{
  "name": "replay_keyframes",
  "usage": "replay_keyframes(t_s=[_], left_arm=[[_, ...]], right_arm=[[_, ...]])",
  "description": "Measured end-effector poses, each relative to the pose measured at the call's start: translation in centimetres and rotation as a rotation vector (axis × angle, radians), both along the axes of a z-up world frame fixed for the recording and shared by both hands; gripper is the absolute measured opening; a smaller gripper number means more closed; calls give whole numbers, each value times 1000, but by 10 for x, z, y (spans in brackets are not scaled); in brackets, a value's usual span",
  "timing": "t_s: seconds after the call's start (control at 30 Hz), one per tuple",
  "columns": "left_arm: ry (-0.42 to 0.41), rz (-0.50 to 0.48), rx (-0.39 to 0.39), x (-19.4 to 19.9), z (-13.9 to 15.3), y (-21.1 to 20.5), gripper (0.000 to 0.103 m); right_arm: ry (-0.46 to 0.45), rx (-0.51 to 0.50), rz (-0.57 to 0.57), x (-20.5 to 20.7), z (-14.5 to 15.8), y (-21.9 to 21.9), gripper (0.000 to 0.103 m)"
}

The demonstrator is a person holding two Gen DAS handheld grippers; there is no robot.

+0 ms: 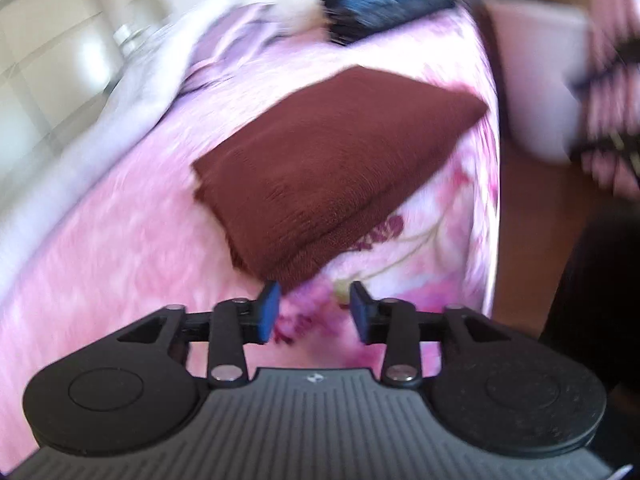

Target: Fold clothes

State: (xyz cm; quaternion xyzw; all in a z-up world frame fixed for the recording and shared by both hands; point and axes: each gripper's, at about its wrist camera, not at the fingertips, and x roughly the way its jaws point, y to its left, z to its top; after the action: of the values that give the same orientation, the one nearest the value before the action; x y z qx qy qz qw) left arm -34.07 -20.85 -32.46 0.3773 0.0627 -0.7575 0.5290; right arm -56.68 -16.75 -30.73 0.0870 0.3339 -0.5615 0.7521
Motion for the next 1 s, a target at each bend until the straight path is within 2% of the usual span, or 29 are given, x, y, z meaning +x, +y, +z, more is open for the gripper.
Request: replay_keyframes(t_s=[0.1,0.17,0.23,0.33,0.53,0.7,1.0], left_arm=[[84,88,-1,1,13,15,47],[129,140,-4,1,18,28,58],[169,189,-7,1,22,41,60],[195,253,-14,-3,26,55,69],[201,321,32,-13,27,66,75],[222,381,33,-15,24,65,76],[226,385,33,-19,19,68,76]], right_arm=[[-101,8,-75,-12,8,22,74],[-136,12,-106,-16,12,33,75],[-183,33,-119,-20,12,40,76],[-266,66,-115,-26,14,46,77],[-366,93,-113,-31,15,52,78],[-444,114,-112,-34,16,57,78],[-462,118,-136,-39,14,58,78]])
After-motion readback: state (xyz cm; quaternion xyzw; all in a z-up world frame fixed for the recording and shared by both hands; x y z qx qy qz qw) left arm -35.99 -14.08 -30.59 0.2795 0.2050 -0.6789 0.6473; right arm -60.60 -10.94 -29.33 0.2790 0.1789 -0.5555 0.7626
